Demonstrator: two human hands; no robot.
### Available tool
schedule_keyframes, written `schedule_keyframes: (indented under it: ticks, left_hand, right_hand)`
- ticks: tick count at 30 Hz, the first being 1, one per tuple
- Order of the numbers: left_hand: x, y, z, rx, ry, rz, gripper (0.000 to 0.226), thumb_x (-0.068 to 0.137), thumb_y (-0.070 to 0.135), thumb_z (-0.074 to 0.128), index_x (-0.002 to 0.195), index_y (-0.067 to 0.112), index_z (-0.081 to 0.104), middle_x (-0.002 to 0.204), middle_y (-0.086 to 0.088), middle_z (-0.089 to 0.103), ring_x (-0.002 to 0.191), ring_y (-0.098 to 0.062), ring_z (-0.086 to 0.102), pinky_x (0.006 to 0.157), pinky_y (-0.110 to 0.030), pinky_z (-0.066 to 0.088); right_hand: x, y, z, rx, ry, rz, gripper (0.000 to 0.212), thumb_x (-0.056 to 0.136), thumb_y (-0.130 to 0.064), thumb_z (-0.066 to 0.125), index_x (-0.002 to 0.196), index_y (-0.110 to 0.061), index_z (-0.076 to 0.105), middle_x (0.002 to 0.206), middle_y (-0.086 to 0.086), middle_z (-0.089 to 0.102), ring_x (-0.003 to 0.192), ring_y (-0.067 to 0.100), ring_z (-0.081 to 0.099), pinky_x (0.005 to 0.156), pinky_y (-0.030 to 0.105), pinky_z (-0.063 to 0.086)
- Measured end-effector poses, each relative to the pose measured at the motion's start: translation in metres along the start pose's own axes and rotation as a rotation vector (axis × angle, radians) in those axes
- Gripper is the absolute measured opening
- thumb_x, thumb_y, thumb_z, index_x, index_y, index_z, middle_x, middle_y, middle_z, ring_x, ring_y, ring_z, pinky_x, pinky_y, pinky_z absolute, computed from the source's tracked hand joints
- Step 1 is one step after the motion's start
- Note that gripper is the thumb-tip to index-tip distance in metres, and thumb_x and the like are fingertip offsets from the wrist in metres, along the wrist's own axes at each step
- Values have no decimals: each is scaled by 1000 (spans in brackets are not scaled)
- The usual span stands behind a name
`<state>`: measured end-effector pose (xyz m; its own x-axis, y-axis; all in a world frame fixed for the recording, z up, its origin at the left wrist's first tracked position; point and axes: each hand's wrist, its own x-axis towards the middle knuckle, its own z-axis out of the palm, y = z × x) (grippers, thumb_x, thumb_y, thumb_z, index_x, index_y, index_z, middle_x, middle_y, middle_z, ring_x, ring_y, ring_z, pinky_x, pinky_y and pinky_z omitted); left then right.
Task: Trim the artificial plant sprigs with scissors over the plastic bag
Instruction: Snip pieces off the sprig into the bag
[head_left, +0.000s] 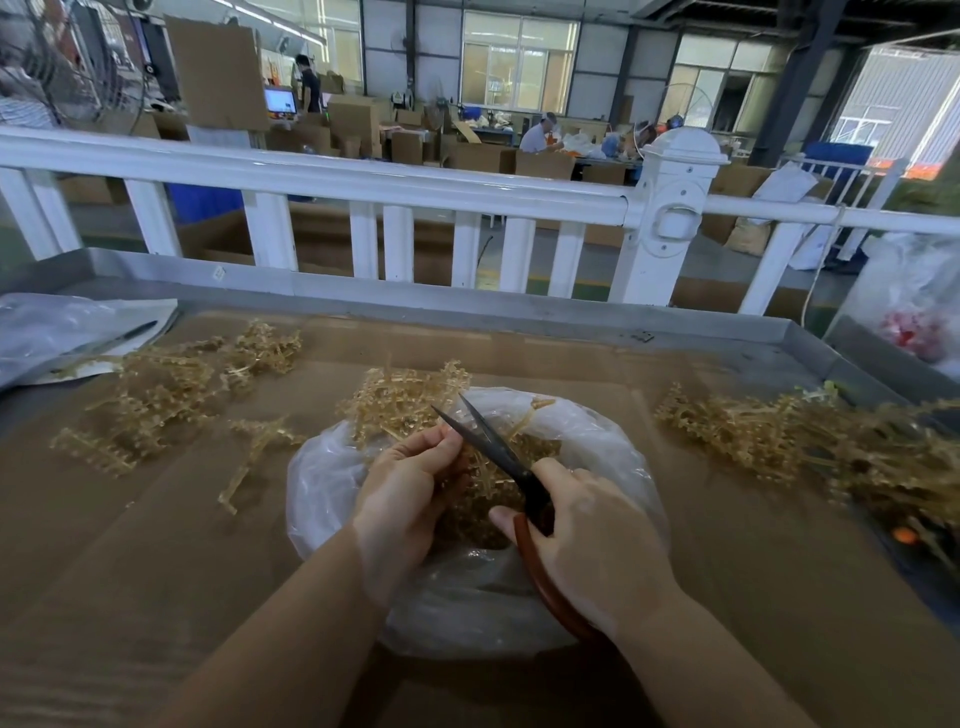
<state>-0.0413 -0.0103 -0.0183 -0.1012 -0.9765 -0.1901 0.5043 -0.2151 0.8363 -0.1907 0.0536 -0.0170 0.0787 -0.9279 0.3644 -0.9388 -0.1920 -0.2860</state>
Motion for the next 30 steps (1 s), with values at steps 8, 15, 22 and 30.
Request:
schedule_keyframes:
  ticks: [8,15,22,30]
  left_hand:
    - [2,0,-4,20,-9,-18,32,89,-2,54,62,14,61,60,1,63,59,-10,59,62,-24,48]
    - [1,2,-5,2,-82,-44,10,83,2,58,75,7,61,55,2,60,49,-7,58,47,-18,49]
    - [3,0,-6,5,-93,-56,11,79,5,61,70,9,56,54,2,59,48,-7,57,49,-18,49]
    - [4,3,-7,-124,22,-116,11,86,4,57,85,8,67,66,-2,68,63,-14,64,62,-26,51]
  right_hand:
    - [4,-2,-3,6,-17,-70,34,83,-70,39,88,-37,39,76,-13,49,73,5,46,64,19,31]
    - [8,-6,-5,10,-33,-79,34,86,-68,39,83,-34,39,64,-13,45,61,2,46,53,10,29]
    - [9,-4,-3,63,-64,-74,34,87,-65,42,80,-32,41,58,-16,41,53,-3,43,51,10,34]
    - [4,-1,-1,109,-51,-43,36,86,-65,46,79,-29,45,58,-13,46,57,4,50,51,11,35]
